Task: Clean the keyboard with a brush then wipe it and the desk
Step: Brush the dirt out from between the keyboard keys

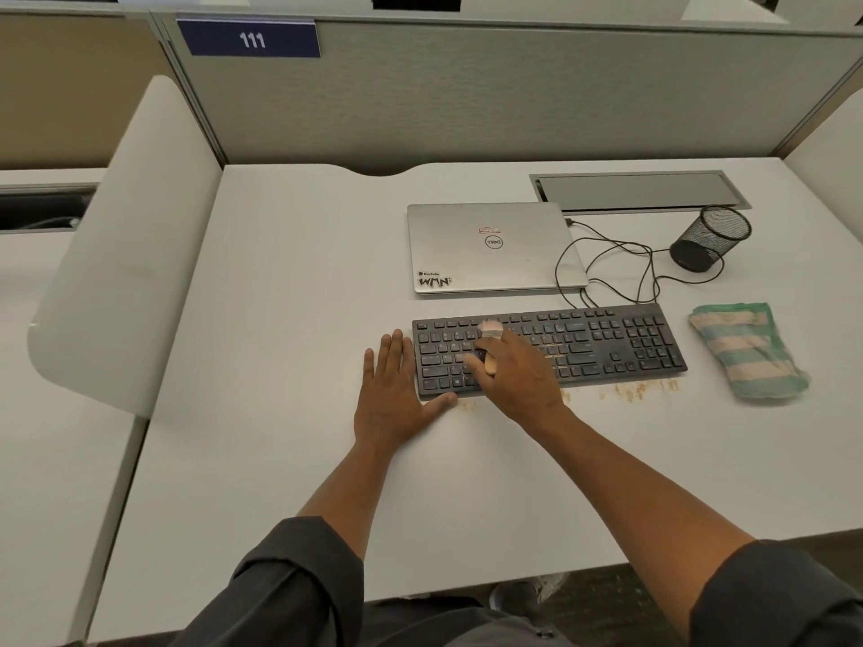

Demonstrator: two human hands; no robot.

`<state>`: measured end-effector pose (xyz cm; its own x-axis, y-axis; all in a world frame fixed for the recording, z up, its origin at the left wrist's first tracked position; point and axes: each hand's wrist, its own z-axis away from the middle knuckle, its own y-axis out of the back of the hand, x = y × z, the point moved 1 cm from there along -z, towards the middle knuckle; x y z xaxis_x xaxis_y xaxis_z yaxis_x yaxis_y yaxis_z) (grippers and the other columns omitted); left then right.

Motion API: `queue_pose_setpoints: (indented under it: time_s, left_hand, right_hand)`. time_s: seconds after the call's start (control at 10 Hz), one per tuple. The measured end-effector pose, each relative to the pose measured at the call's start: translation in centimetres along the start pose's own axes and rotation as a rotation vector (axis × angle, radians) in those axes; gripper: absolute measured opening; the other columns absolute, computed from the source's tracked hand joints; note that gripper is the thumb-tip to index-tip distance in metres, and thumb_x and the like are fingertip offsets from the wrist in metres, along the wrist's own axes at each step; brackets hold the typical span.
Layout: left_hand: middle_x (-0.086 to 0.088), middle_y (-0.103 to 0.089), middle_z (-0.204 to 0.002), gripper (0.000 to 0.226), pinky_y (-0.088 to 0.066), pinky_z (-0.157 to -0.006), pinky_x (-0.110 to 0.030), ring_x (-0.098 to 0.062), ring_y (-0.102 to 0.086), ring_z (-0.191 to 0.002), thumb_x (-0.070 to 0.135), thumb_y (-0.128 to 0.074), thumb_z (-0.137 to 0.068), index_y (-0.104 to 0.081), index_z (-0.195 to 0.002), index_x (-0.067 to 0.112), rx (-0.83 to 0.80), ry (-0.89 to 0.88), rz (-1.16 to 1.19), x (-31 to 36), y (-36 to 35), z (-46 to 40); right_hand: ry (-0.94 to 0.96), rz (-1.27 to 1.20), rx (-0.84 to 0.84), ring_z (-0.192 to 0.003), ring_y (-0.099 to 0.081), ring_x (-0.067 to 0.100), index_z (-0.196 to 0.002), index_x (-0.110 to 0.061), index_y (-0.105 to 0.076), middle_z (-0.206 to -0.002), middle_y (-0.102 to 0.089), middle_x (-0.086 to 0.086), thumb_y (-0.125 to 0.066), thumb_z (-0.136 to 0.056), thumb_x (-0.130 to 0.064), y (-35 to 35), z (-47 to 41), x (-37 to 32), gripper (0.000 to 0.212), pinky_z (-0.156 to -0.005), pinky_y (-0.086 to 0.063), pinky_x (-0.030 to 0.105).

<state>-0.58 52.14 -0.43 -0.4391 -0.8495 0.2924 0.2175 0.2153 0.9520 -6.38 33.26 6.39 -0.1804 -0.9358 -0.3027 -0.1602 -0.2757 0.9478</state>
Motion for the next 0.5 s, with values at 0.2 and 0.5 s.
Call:
queue_pose_setpoints:
  time_s: [0.2,0.5]
  left_hand:
    - [-0.009,0.008,-0.170,0.118,0.010,-0.126,-0.045,-0.019,0.017,-0.155,0.090,-0.027,-0.082,0.001,-0.162,0.008,0.000,0.005,-0.010,-0.1,-0.1,-0.1]
    - [-0.008,0.008,-0.170,0.118,0.011,-0.126,-0.044,-0.019,0.016,-0.156,0.090,-0.028,-0.082,0.002,-0.162,0.008,0.001,0.007,-0.008,0.0,0.1,0.0]
  right_hand:
    - [-0.133,-0.099,0.068,-0.085,-0.059,0.024,-0.113,-0.012,-0.069,-0.098,-0.064,0.009,-0.054,-0.091,-0.025,1.6,-0.1,2.3,0.029,-0.071,-0.046,0.030]
    - [-0.048,-0.177,0.031,-0.075,-0.054,0.018,-0.105,-0.007,-0.070,-0.087,-0.070,0.008,-0.047,-0.080,-0.026,2.8,-1.7,2.7,0.039,-0.069,-0.043,0.027]
